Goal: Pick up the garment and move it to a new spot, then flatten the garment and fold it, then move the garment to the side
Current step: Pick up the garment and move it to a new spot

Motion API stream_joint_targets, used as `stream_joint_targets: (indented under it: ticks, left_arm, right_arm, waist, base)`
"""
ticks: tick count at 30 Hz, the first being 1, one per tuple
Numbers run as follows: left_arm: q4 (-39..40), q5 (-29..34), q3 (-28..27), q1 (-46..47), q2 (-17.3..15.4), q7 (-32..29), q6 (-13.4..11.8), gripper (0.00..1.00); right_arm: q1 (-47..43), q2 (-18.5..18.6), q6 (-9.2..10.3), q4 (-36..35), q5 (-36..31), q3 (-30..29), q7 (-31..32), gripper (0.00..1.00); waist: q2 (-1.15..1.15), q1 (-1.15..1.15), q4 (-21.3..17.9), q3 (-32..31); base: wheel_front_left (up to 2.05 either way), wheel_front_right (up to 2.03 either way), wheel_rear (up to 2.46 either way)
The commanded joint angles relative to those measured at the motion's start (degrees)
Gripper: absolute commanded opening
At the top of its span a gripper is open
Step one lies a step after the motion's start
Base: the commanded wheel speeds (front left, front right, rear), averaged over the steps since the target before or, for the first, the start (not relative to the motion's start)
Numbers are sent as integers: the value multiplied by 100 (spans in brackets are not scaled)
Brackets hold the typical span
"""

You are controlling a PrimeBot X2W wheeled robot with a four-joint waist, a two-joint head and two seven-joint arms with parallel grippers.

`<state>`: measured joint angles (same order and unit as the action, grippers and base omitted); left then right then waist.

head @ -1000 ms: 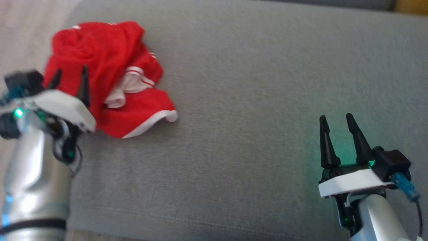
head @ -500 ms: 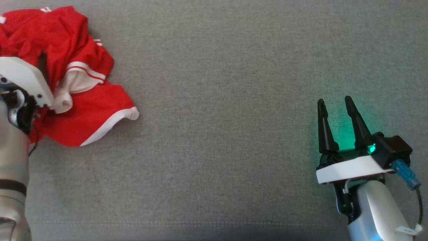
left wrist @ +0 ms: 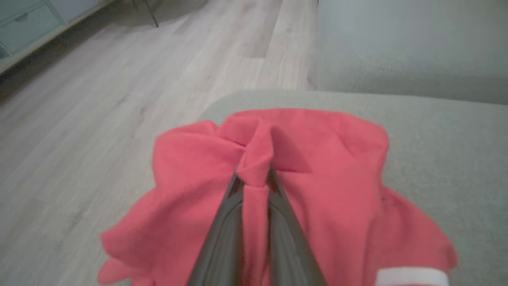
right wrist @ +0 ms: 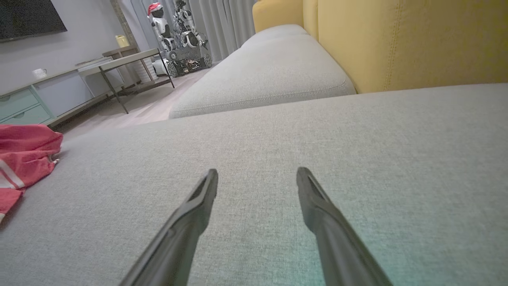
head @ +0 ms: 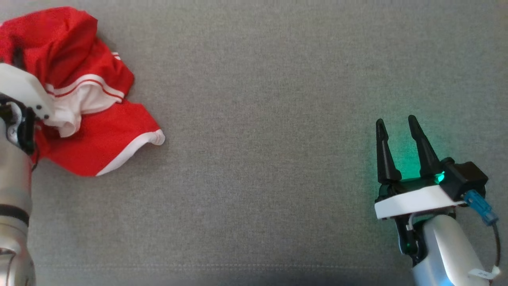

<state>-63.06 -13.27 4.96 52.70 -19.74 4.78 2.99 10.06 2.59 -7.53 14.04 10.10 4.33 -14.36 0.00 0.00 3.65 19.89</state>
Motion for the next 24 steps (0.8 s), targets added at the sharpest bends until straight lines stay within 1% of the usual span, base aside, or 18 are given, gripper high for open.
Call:
stream_joint_targets:
  ticks: [1, 6, 10, 17, 20, 23, 24]
  left_arm:
    - [178, -31, -129, 321, -347, 207, -41, 0]
    - [339, -44, -115, 411, -359, 650, -61, 0]
    - [590, -70, -98, 456, -318, 800, -57, 0]
    - [1286, -204, -141, 387, -260, 887, -54, 0]
    - [1742, -310, -154, 294, -155, 872, -26, 0]
    - [2267, -387, -80, 141, 4, 726, 17, 0]
    - [2267, -387, -80, 141, 4, 726, 17, 0]
  right_arm:
    - [88, 29, 4, -116, 35, 150, -62, 100]
    - [-13, 29, 4, -33, 148, 190, -63, 100]
    - [-118, 29, 4, 48, 231, 186, -63, 100]
    - [-252, 29, 4, 91, 374, 257, -63, 100]
    - [-280, 29, 4, 101, 418, 286, -63, 100]
    - [-305, 29, 4, 82, 471, 312, -63, 100]
    - [-305, 29, 4, 82, 471, 312, -63, 100]
  waist:
    - [0, 0, 30, -155]
    - [0, 0, 72, -540]
    - [0, 0, 114, -832]
    - [0, 0, 82, -1215]
    - [0, 0, 26, -1335]
    - [0, 0, -70, -1445]
    - [0, 0, -70, -1445]
  base:
    - [0, 0, 0]
    - [0, 0, 0]
    - [0, 0, 0]
    - [0, 0, 0]
    - [0, 0, 0]
    - [0, 0, 0]
    - [0, 0, 0]
